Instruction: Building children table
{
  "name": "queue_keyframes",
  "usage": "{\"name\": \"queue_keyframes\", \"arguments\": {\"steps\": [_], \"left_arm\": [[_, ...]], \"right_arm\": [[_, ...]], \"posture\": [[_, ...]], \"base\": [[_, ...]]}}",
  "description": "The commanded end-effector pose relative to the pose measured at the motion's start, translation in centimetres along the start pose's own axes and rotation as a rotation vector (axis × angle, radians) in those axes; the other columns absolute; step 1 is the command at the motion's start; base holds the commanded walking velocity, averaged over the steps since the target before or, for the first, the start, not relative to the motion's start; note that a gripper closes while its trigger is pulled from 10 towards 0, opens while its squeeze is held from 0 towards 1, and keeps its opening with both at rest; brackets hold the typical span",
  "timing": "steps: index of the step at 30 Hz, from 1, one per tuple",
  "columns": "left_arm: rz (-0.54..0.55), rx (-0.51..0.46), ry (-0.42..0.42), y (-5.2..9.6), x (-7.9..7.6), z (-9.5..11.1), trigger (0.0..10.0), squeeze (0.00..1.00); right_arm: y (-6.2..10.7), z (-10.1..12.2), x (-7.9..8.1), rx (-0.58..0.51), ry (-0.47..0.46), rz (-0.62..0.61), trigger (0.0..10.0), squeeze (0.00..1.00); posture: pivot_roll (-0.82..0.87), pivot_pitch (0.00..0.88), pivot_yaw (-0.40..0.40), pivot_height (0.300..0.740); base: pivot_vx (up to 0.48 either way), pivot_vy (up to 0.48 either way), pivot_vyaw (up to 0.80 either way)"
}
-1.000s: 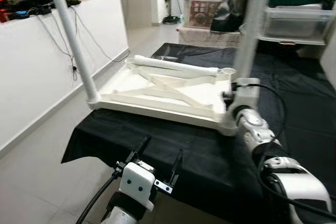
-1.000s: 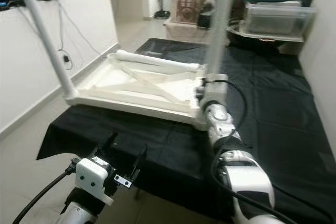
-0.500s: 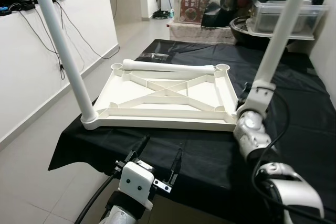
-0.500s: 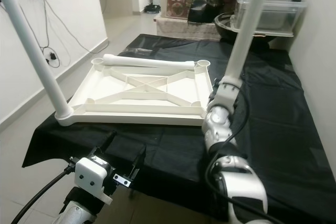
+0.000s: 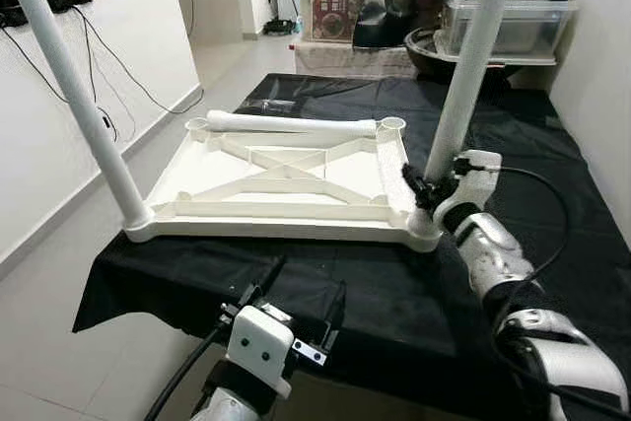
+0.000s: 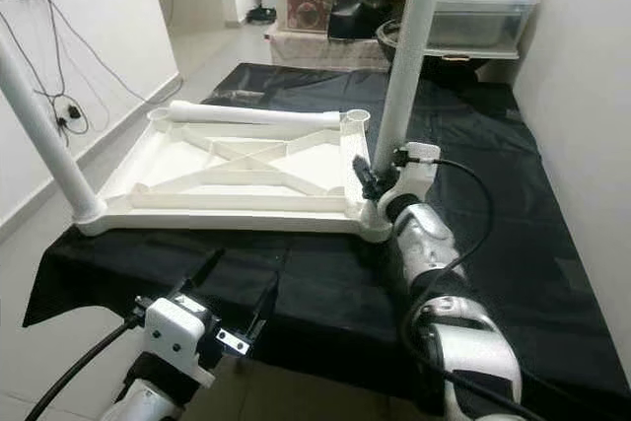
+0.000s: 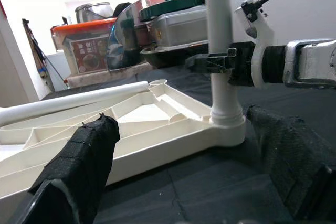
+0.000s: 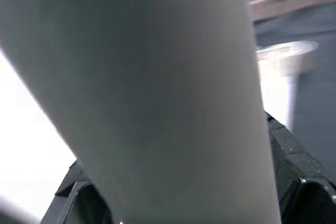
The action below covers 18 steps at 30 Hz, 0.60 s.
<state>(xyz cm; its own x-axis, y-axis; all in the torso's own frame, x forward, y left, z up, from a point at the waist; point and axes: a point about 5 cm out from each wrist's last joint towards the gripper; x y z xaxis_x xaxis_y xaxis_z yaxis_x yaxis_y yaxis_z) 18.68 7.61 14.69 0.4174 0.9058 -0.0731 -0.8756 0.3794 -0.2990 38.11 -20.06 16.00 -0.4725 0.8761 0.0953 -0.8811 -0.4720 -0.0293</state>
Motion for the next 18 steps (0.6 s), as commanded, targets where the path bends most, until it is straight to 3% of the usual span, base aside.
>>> {"name": "queue_keyframes", "arguments": {"steps": [1,2,6,15,16,18], "left_arm": [[-0.003,0.025,-0.008,0.3,0.1,-0.5,10.0,0.00],[-0.003,0.025,-0.008,0.3,0.1,-0.5,10.0,0.00],[0.000,0.026,-0.012,0.3,0.2,-0.6,10.0,0.00],[0.002,0.028,-0.013,0.4,0.2,-0.6,10.0,0.00],[0.003,0.029,-0.012,0.4,0.2,-0.6,10.0,0.00],[0.004,0.029,-0.010,0.4,0.2,-0.6,10.0,0.00]], "right_arm": [[-0.1,-1.0,1.7,0.058,-0.025,0.230,10.0,0.00],[-0.1,-1.0,1.7,0.058,-0.025,0.230,10.0,0.00],[0.8,-1.6,3.0,0.146,0.033,0.547,10.0,0.00],[-0.4,-0.7,4.3,0.118,0.085,0.625,10.0,0.00],[-0.7,-0.5,4.6,0.103,0.083,0.624,0.0,0.00],[-1.0,-0.4,4.9,0.087,0.096,0.616,0.0,0.00]], "posture": [[0.05,0.000,0.010,0.740],[0.05,0.000,0.010,0.740],[0.05,0.000,0.007,0.740],[0.05,0.000,0.007,0.740],[0.05,0.000,0.007,0.740],[0.06,0.000,0.002,0.740]], "base": [[0.000,0.000,0.00],[0.000,0.000,0.00],[0.000,0.000,0.00],[0.000,0.000,0.00],[0.000,0.000,0.00],[0.000,0.000,0.00]]}}
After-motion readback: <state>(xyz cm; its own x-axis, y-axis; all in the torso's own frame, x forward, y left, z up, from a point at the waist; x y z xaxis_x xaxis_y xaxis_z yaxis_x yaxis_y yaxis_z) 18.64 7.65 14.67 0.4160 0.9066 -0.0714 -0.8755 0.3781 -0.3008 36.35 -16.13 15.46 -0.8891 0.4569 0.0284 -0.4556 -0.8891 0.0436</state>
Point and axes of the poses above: a point about 5 cm out from each wrist's last joint towards the gripper, its own y axis pointing back from the gripper into the wrist, its own z axis along the axis of the wrist's last joint, x = y × z, and after that the axes turned 8 degrees about y, right-handed
